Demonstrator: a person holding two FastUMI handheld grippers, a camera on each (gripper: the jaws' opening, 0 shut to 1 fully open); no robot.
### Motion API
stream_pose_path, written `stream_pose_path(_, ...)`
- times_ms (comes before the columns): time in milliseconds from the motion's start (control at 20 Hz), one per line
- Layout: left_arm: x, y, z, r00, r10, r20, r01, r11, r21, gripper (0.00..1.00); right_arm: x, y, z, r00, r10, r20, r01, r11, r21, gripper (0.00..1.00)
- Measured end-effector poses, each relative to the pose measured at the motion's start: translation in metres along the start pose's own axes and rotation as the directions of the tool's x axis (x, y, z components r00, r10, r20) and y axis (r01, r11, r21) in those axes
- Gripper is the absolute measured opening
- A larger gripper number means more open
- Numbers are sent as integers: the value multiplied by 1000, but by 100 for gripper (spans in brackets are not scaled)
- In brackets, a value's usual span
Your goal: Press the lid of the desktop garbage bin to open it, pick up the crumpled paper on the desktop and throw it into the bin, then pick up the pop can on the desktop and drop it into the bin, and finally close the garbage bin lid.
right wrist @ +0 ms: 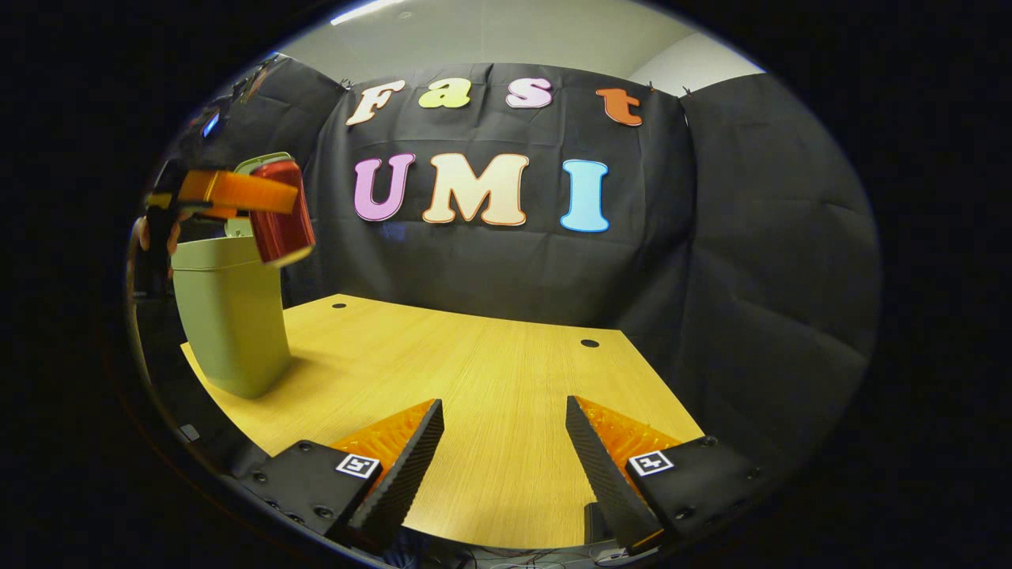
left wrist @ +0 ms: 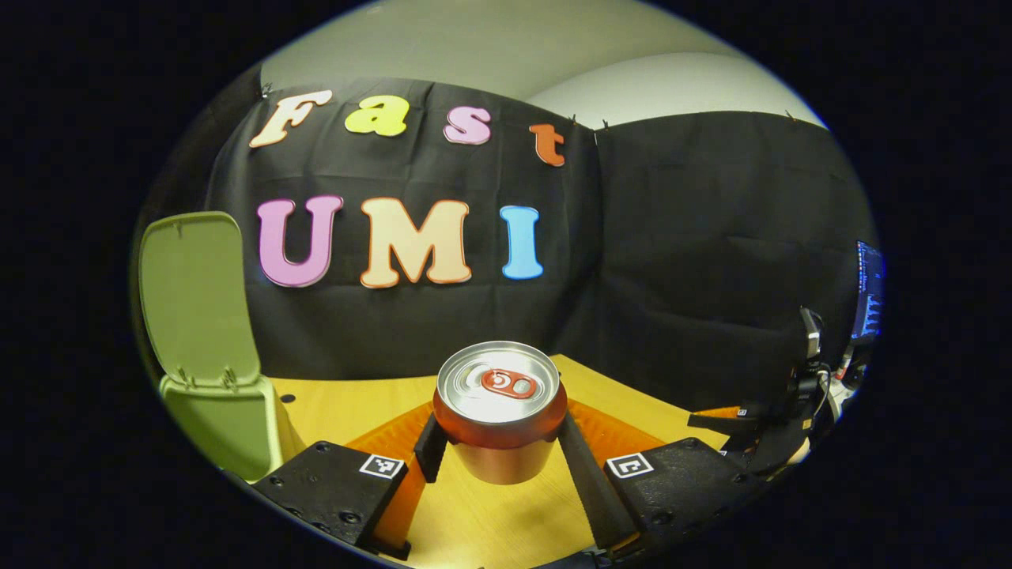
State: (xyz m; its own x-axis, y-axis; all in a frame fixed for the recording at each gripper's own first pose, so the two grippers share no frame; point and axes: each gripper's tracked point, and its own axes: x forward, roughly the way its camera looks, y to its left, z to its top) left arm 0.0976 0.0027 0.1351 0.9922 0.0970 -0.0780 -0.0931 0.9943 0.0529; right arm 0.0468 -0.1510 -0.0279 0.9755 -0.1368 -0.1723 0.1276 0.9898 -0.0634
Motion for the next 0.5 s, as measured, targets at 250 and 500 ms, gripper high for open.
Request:
stream_pose_path(250,-32,65,43,986,157,55,-160,986,40,77,-2,3,-1,1000,14,3,-14,1000,-7,100)
stream_pose_path(500,-72,135,55,938,342,62,-347,930,119,77,1,9,0,1000,25,-3,-25,1000,-10,98)
